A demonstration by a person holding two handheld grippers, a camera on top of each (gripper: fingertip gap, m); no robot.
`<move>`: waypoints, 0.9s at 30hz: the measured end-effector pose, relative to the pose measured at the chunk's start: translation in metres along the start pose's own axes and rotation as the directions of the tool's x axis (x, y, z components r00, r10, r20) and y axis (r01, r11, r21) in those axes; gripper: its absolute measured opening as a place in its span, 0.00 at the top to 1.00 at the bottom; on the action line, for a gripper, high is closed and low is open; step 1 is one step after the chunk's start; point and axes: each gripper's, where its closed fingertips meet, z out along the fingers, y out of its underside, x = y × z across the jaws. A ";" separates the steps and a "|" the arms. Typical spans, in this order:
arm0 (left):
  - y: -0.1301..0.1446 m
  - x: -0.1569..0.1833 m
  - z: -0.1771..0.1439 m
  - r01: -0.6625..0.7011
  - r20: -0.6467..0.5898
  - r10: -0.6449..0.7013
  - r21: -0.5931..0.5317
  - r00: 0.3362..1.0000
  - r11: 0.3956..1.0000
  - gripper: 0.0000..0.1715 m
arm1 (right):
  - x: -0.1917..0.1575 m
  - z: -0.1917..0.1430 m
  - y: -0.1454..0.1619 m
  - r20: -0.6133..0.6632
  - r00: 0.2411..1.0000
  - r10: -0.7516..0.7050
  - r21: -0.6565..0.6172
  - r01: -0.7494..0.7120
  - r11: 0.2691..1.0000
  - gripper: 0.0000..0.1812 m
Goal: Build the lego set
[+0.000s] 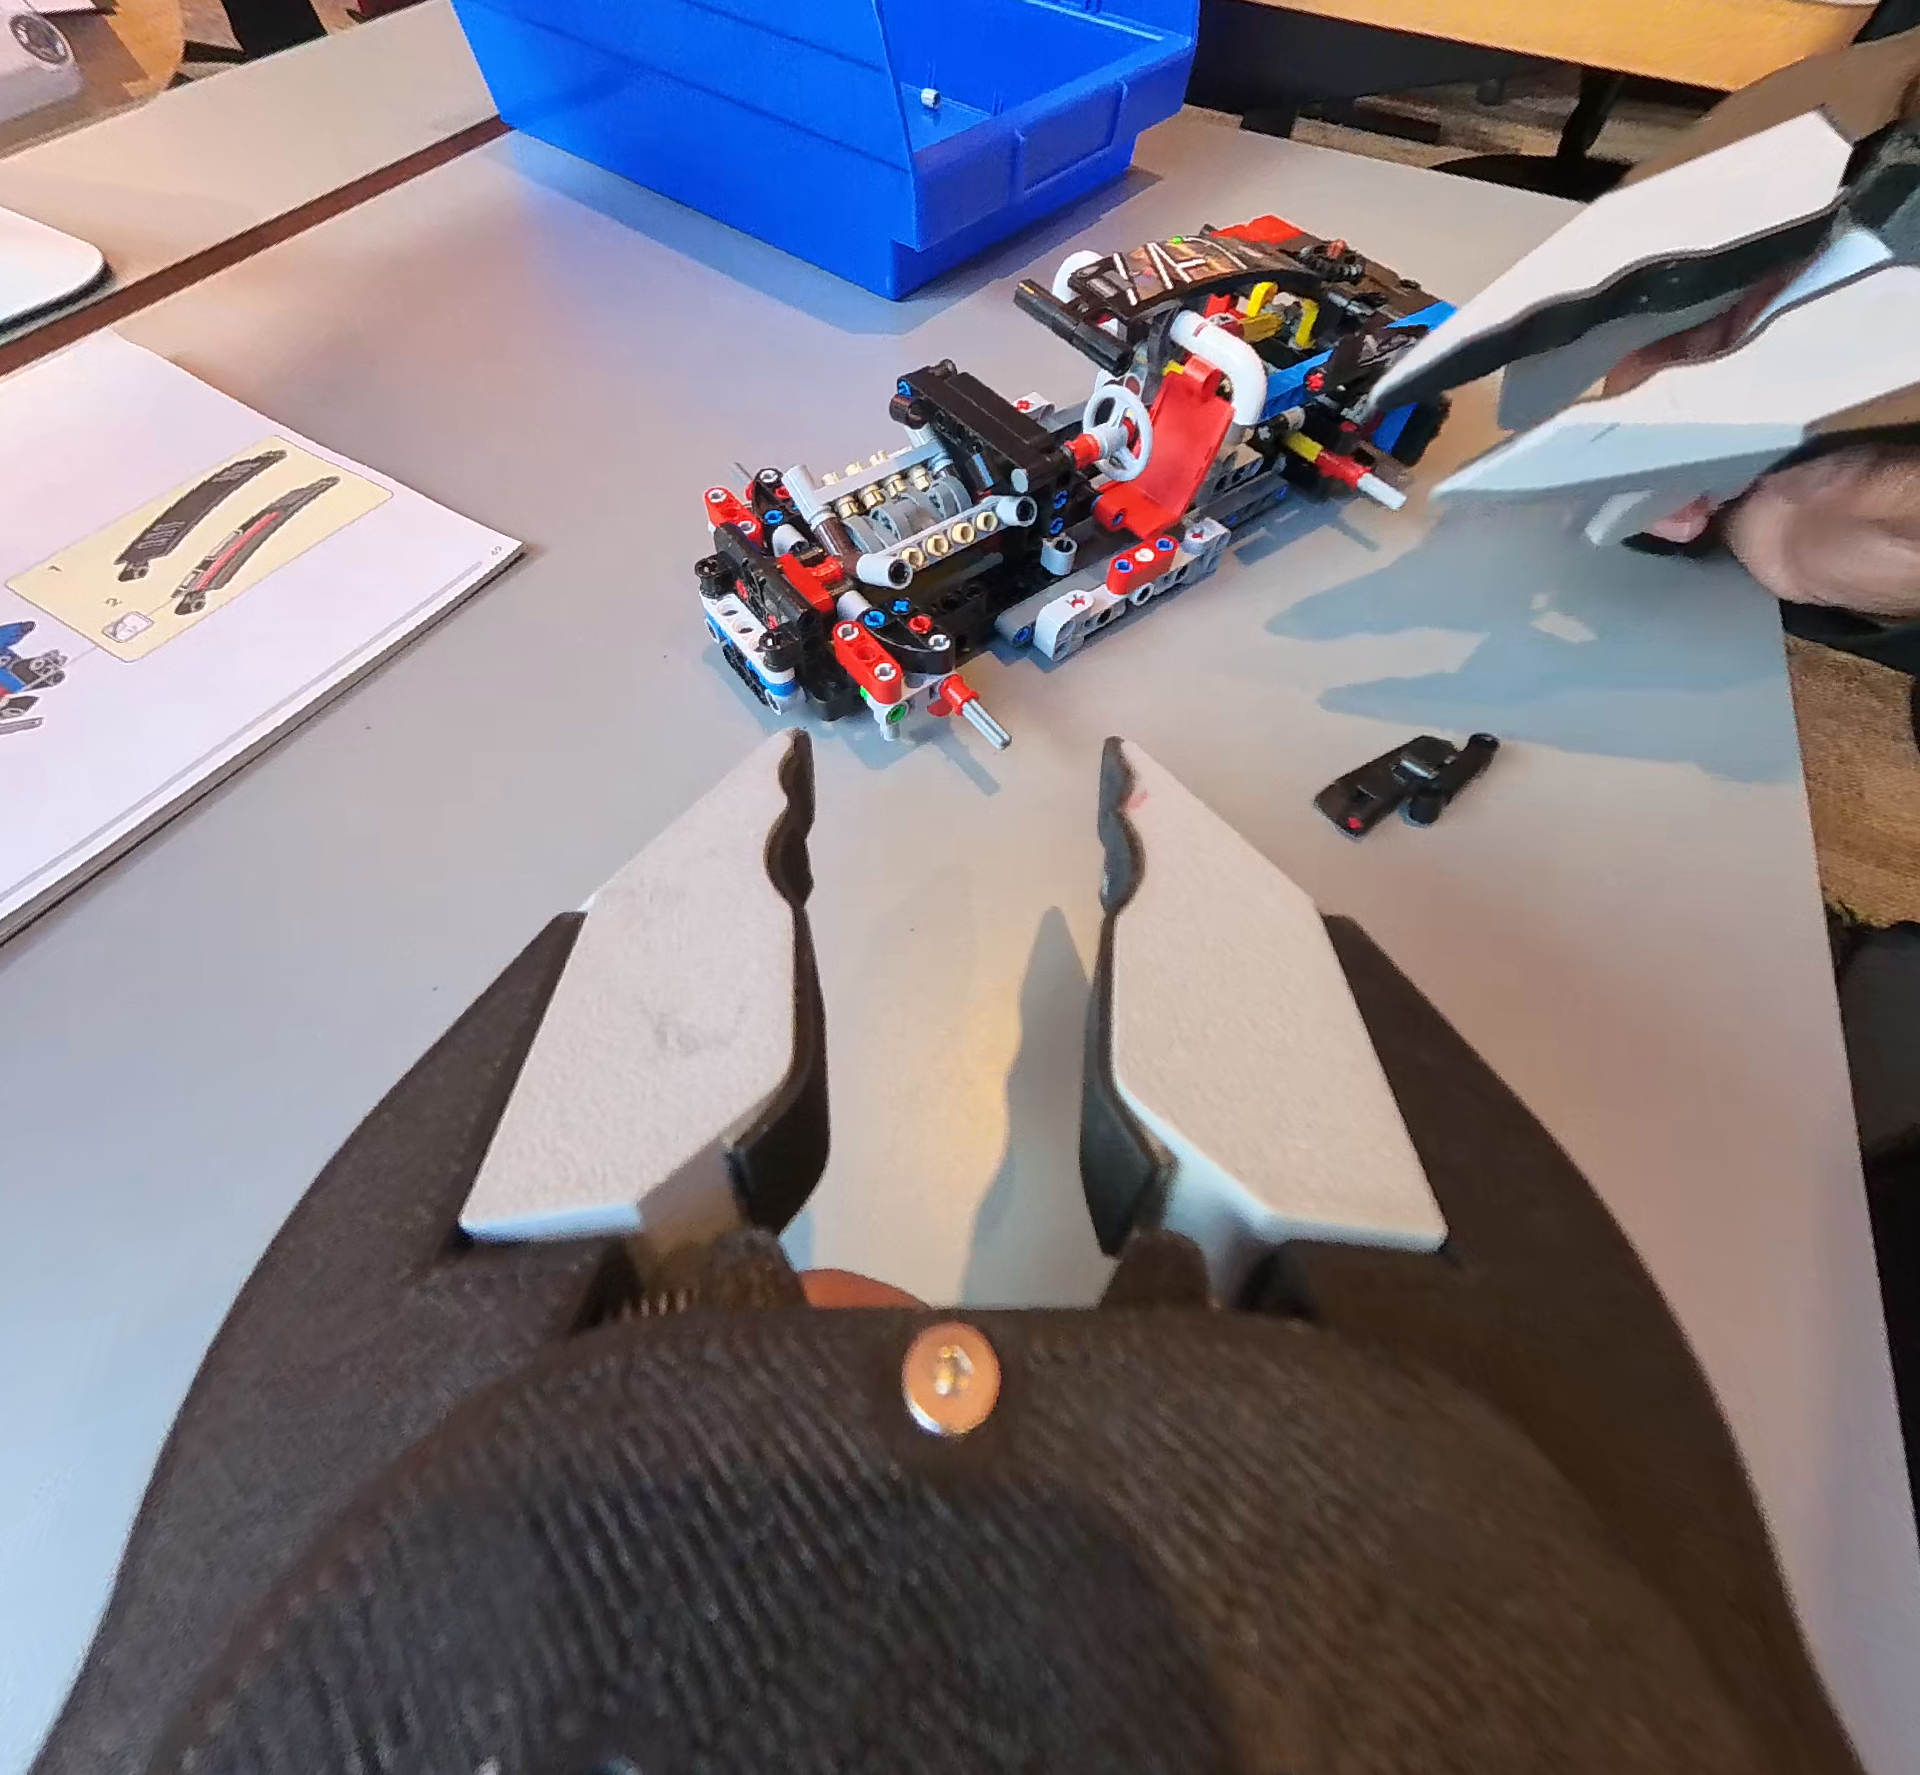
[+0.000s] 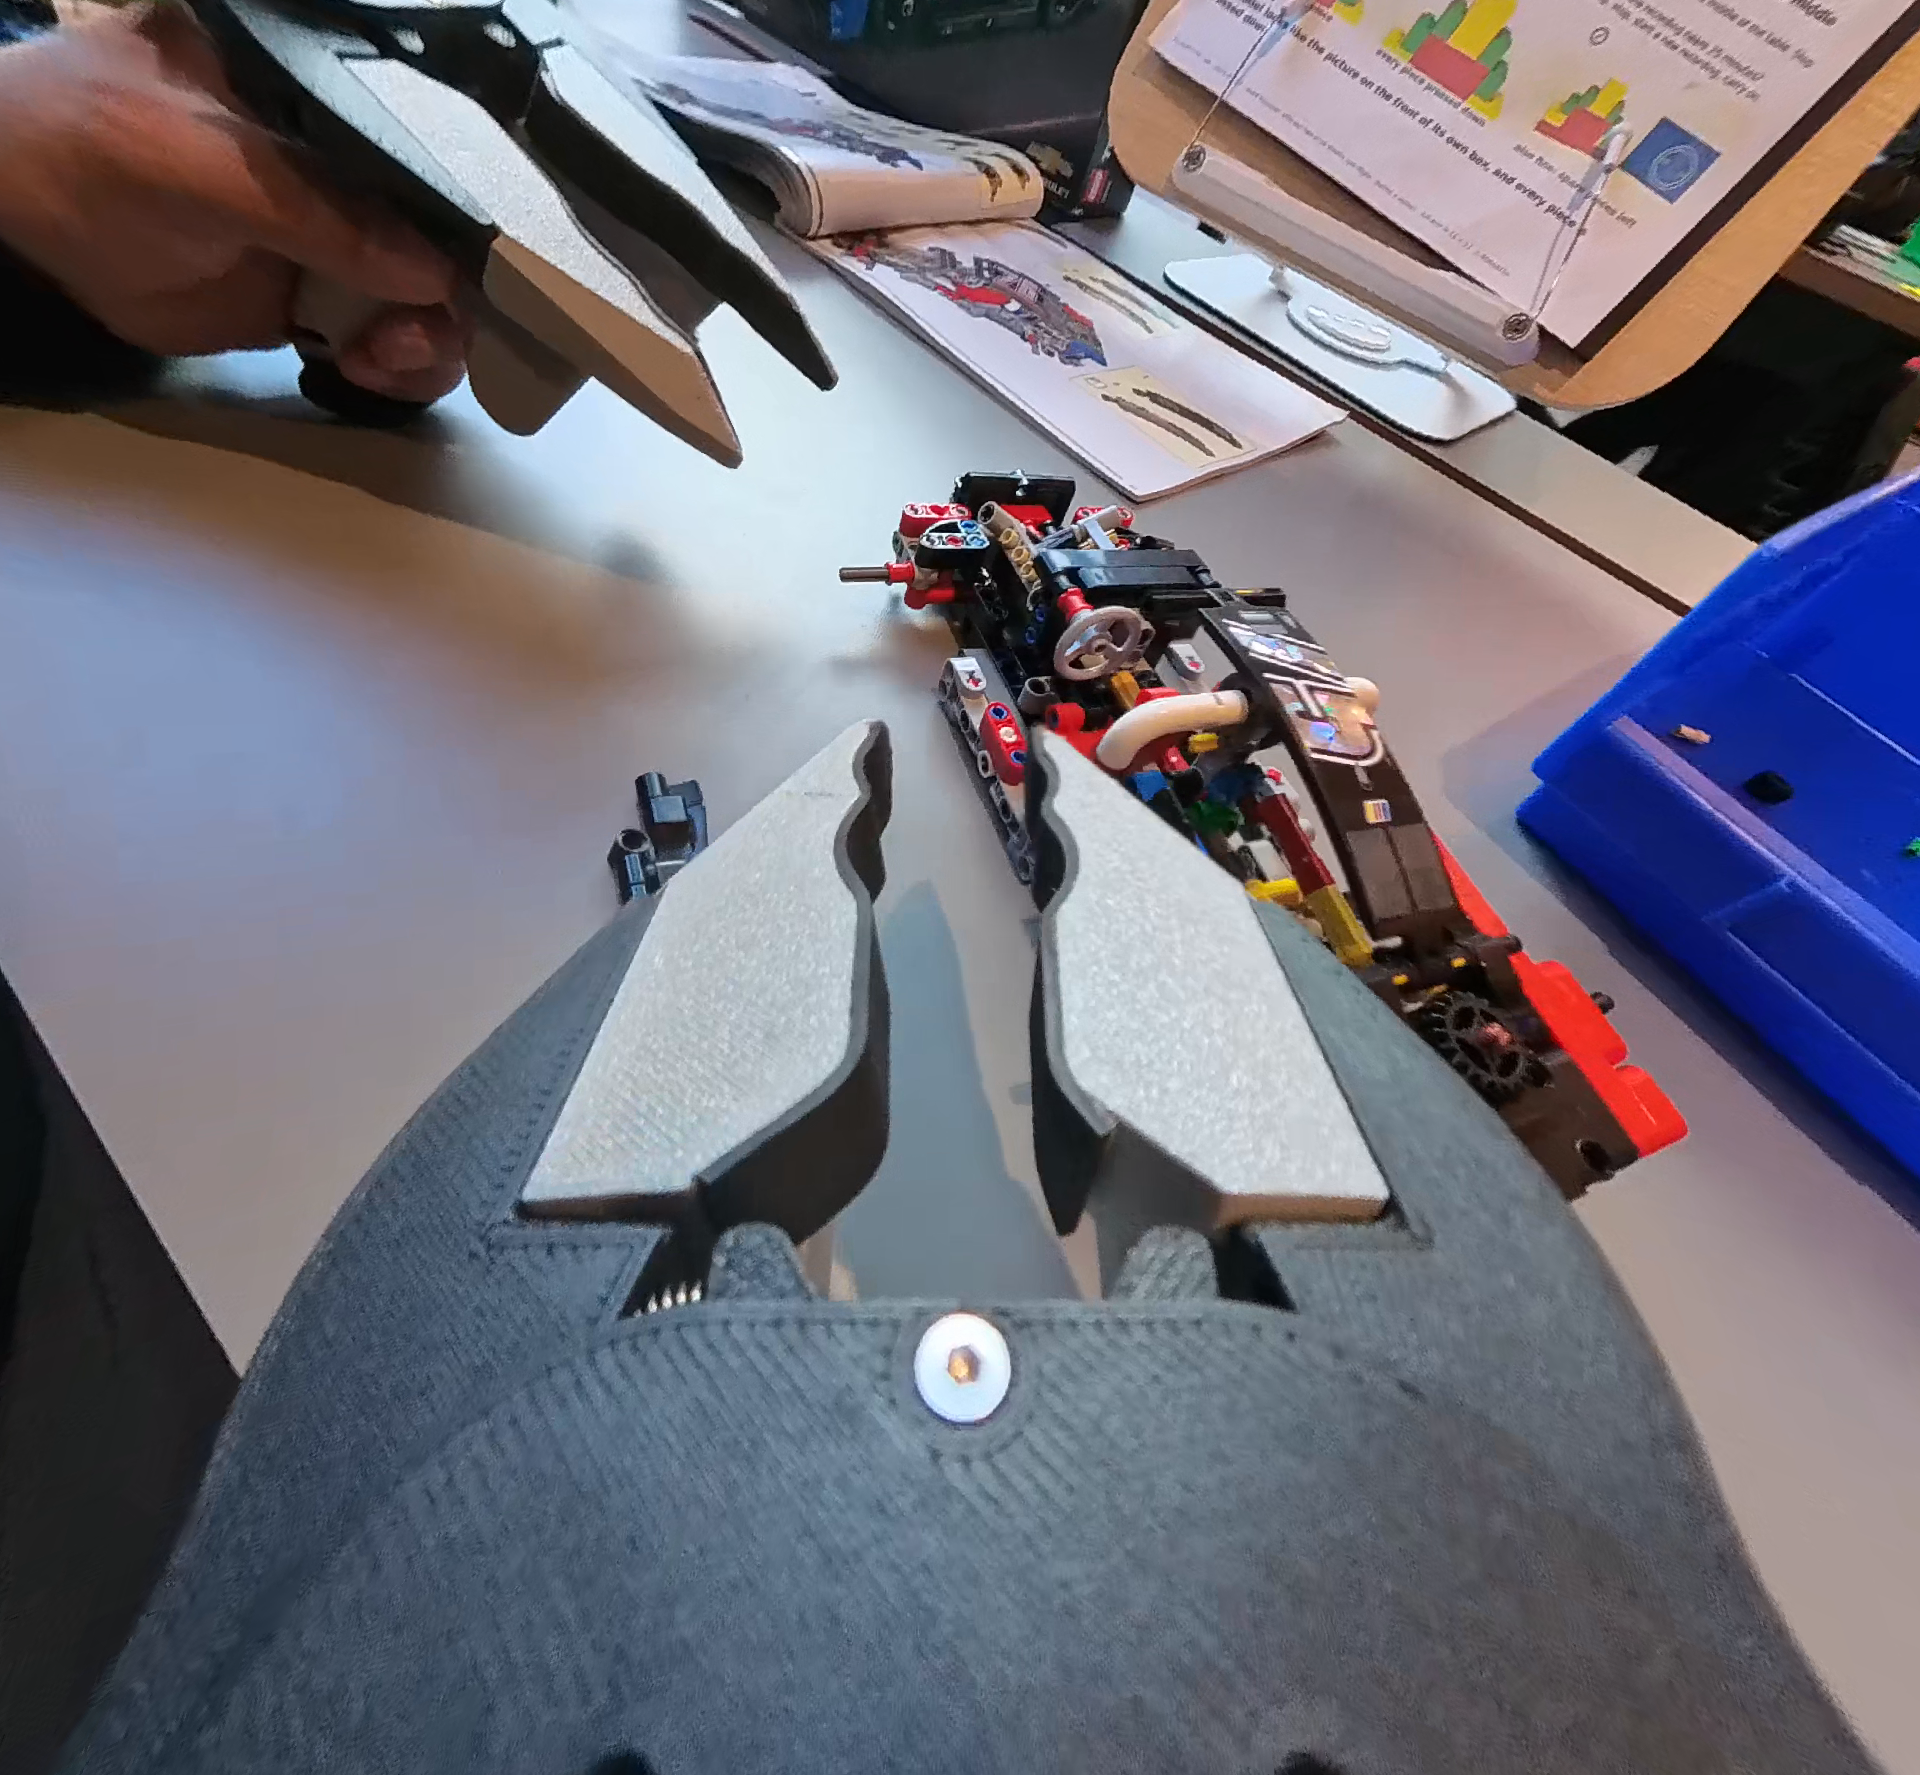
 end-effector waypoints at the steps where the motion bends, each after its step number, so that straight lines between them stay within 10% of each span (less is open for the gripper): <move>1: 0.000 0.000 0.000 0.000 0.001 0.000 -0.001 1.000 1.000 0.69 | 0.001 -0.001 -0.001 0.001 1.000 0.010 0.007 -0.010 1.000 0.88; 27: 0.013 -0.009 0.002 0.065 0.006 -0.065 -0.084 0.998 0.994 0.67 | 0.007 0.000 0.000 -0.039 0.999 0.013 -0.001 -0.013 1.000 0.84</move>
